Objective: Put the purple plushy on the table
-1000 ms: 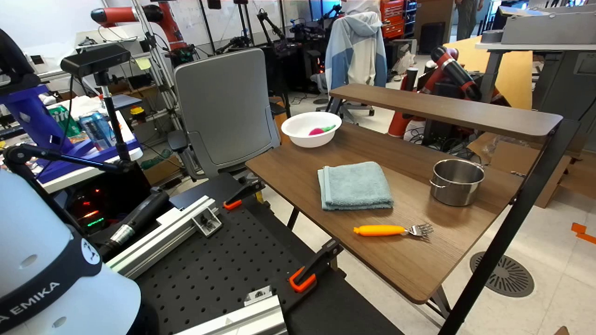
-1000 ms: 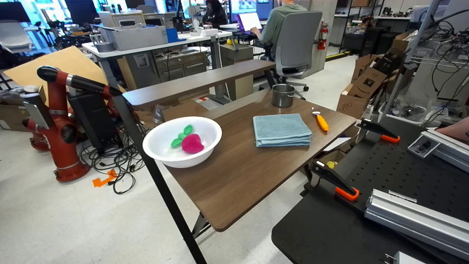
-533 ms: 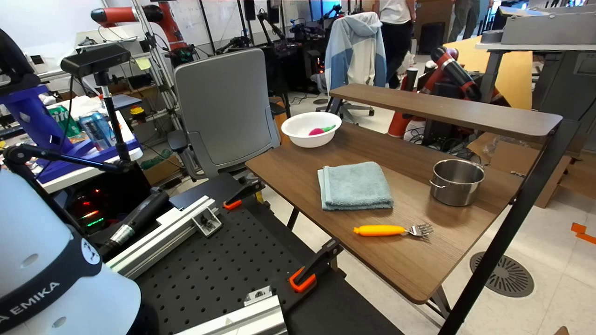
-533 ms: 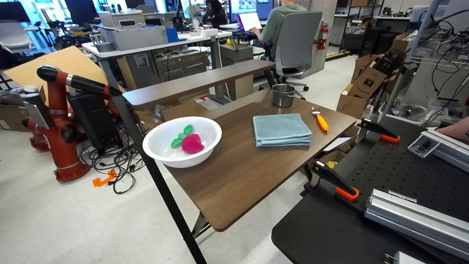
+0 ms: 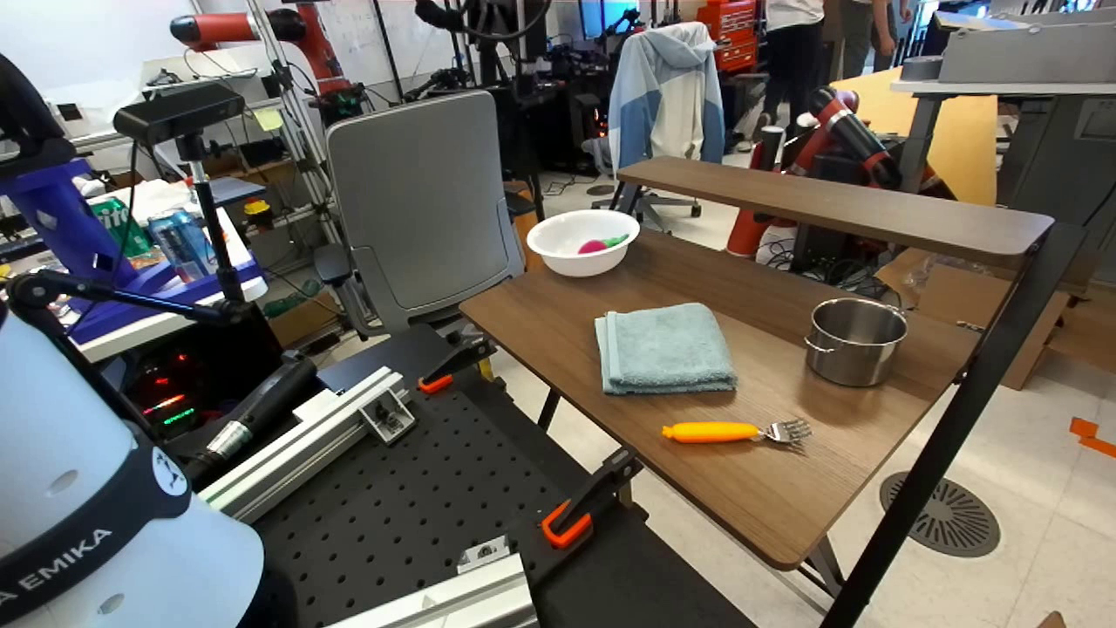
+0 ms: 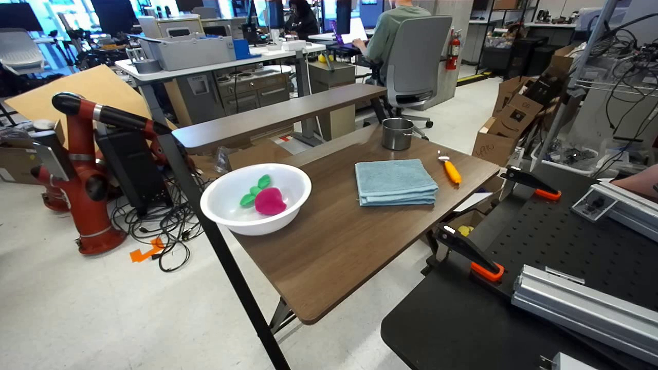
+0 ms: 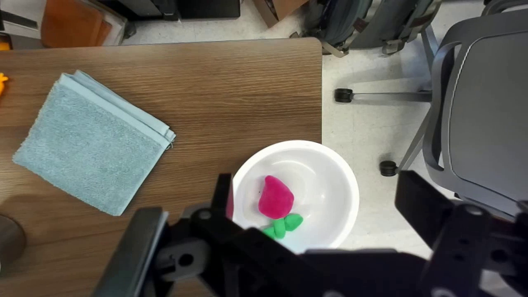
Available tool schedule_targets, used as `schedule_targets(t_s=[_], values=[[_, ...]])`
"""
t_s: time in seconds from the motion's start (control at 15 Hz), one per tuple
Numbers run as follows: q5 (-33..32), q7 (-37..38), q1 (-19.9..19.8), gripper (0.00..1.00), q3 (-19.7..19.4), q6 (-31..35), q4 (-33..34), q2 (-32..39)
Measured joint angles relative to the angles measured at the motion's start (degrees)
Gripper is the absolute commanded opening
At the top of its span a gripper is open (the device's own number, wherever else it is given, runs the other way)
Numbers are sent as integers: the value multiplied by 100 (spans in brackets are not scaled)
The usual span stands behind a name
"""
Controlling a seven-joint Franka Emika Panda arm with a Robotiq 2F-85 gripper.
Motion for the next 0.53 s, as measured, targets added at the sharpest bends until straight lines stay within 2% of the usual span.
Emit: schedule_targets(t_s=[0.53], values=[[-350, 517, 396, 100, -53, 521, 771, 1401]])
